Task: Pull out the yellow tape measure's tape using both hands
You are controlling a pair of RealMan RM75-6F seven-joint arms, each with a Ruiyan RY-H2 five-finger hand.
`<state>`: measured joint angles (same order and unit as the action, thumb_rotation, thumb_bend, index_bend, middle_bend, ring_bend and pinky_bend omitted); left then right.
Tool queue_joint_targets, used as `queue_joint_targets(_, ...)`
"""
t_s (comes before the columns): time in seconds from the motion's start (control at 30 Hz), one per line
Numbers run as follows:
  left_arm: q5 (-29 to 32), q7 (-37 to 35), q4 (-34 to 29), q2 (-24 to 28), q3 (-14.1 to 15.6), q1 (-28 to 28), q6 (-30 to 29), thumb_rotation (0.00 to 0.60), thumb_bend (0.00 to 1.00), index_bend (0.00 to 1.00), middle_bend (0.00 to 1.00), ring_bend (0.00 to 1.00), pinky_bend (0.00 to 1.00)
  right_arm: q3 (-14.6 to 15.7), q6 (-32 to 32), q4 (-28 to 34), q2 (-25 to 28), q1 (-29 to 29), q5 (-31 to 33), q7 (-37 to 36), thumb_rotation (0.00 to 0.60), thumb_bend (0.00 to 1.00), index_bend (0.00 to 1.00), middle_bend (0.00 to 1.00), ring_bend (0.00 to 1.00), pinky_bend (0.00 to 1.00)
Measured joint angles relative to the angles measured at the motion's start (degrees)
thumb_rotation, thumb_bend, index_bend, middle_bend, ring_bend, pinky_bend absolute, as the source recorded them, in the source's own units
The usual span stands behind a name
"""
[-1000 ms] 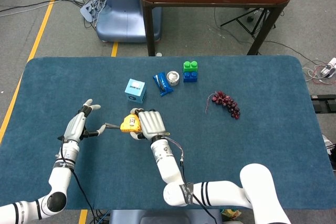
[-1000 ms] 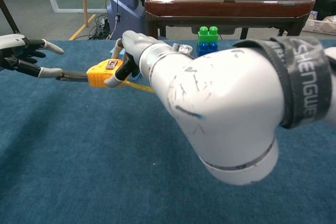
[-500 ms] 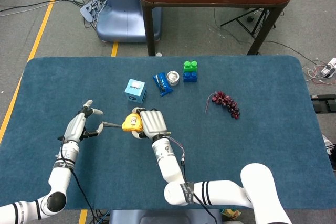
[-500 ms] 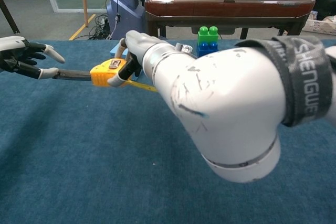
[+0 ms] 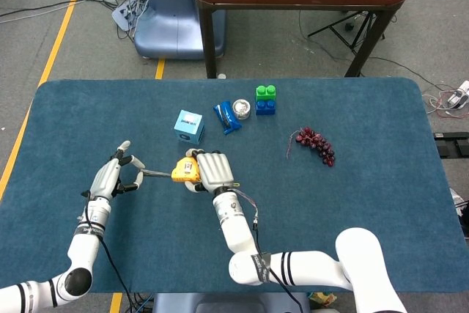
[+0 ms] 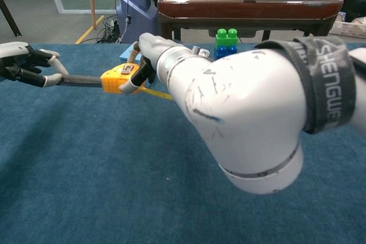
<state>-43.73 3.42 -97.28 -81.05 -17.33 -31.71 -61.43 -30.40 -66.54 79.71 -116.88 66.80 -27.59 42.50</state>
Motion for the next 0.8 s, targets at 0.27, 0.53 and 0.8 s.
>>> queue_joint_targets(0.27,0.0,-0.6,0.3,0.2,0.0,0.2,0.4,0.6,0.48,0.53,0.0,0.0,0.0,0.1,0.3,-0.5,0.1,0.0,0.1,-0.3,0.6,0.54,0.57,0.55,0.42,0.25)
queue_joint_targets(0.53,-0.5,-1.7,-0.2,1.1,0.1,0.7,1.0,0.6,0.49,0.55,0.0,0.0,0.0,0.8,0.4,0.2,1.0,-0.5,0.0,-0.1,0.6,0.54,0.57,0.55,0.42,0.25)
queue_joint_targets(0.8,-2.3,-2.3,-1.2,1.6,0.7,1.3,0.6,0.6,0.5,0.56,0.02,0.0,0.0,1.7,0.2,4.2,3.8,-1.9,0.5,0.6,0.6,0.54,0.57,0.55,0.42,0.25)
